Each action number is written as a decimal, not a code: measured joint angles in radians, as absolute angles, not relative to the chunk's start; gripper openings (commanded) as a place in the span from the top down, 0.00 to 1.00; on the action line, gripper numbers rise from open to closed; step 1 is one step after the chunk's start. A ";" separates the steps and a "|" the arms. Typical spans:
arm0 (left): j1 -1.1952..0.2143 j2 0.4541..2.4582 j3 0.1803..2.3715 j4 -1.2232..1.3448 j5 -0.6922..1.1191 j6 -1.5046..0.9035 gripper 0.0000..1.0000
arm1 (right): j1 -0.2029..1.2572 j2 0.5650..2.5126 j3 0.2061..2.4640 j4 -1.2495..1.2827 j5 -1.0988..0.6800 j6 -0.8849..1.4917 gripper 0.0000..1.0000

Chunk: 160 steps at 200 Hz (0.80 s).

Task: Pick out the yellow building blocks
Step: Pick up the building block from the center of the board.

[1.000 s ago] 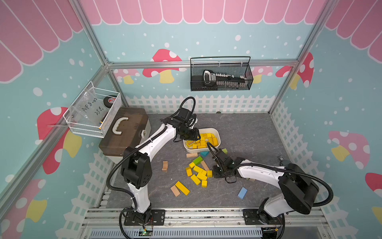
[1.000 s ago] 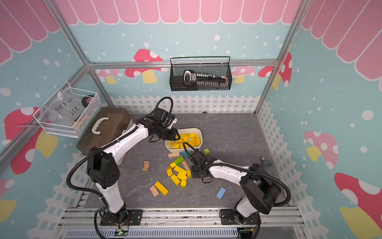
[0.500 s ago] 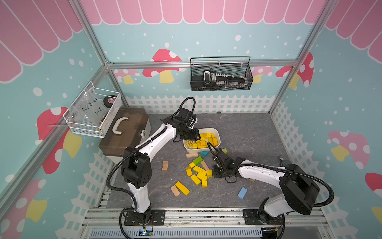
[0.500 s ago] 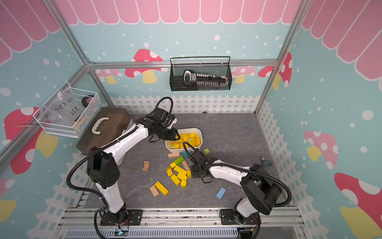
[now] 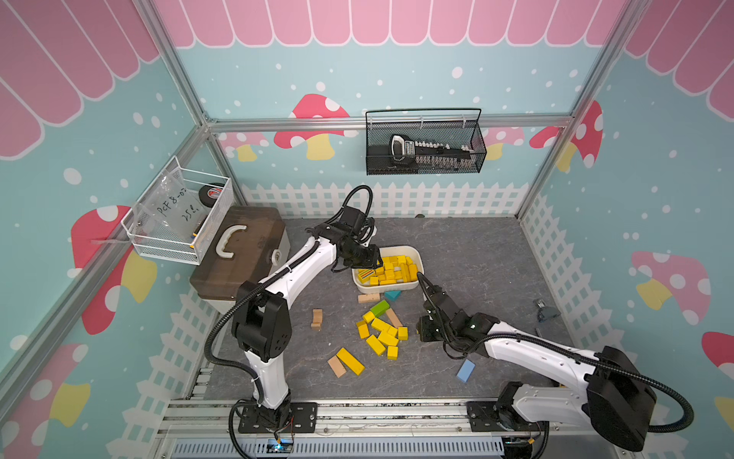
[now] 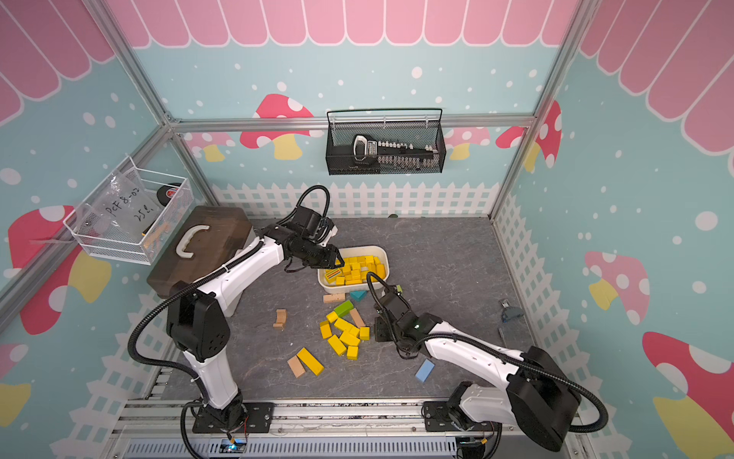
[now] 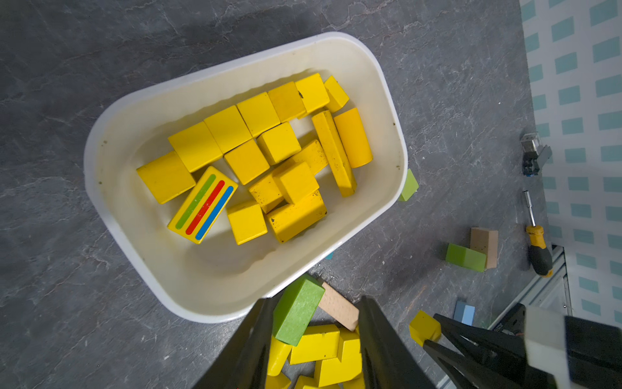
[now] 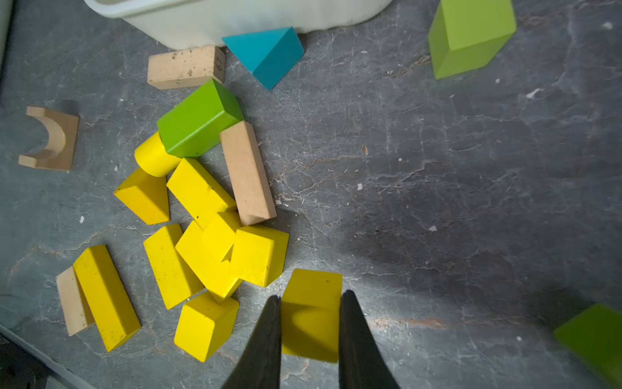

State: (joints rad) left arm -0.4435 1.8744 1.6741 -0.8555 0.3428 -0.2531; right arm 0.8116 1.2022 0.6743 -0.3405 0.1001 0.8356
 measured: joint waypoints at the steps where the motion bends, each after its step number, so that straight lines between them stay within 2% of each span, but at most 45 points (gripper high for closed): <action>1: -0.443 1.875 1.674 -0.856 0.342 -0.253 0.54 | 0.812 1.201 0.674 -0.340 0.101 0.836 0.80; 27: -0.443 1.876 1.674 -0.860 0.329 -0.249 0.53 | 0.785 1.153 0.709 -0.374 0.113 0.813 0.78; 60: -0.443 1.876 1.674 -0.863 0.305 -0.238 0.53 | 0.677 1.198 0.919 -0.432 0.092 0.741 0.79; 96: -0.443 1.876 1.674 -0.864 0.302 -0.234 0.53 | 0.598 1.336 1.142 -0.449 0.052 0.653 0.80; 160: -0.443 1.876 1.674 -0.868 0.303 -0.234 0.53 | 0.556 1.651 1.379 -0.498 0.026 0.560 0.84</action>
State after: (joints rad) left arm -0.4435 1.8759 1.6741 -0.8684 0.3027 -0.2344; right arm 0.5560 1.6508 1.3788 -0.4976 0.0261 0.5602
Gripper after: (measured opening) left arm 0.474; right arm 0.231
